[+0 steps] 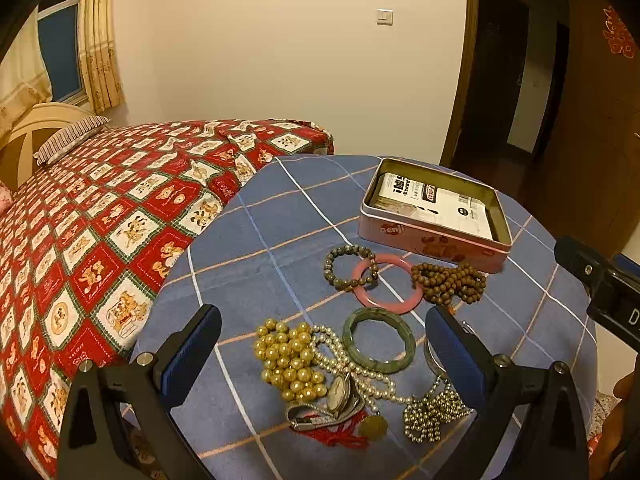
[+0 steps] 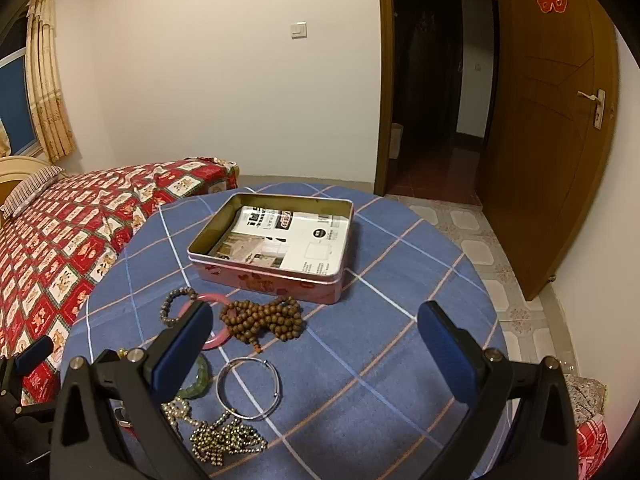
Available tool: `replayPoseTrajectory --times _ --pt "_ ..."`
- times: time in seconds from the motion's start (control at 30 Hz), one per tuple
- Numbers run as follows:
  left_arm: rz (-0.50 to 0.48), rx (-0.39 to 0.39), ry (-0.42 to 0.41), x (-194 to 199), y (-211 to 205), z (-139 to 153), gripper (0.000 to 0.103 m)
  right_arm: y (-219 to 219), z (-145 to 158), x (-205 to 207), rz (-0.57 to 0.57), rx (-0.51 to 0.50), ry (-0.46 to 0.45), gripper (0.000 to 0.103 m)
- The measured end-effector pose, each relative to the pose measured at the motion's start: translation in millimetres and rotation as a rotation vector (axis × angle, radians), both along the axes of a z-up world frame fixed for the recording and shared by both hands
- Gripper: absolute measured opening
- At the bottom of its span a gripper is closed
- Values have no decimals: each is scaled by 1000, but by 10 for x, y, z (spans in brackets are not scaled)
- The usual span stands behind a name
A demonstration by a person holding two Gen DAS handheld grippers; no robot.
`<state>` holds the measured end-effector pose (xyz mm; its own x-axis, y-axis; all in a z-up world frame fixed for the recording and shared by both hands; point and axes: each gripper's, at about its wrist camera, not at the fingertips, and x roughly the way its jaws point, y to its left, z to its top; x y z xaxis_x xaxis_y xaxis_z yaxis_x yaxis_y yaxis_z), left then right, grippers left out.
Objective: Organize jewelry
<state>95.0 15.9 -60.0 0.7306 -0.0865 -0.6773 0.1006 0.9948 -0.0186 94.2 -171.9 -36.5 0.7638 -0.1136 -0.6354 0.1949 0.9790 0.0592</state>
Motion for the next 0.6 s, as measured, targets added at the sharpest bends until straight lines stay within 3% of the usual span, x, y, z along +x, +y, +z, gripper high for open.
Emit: replayPoseTrajectory --times 0.6 --pt "9 0 35 202 45 -110 102 -37 -119 209 4 7 51 103"
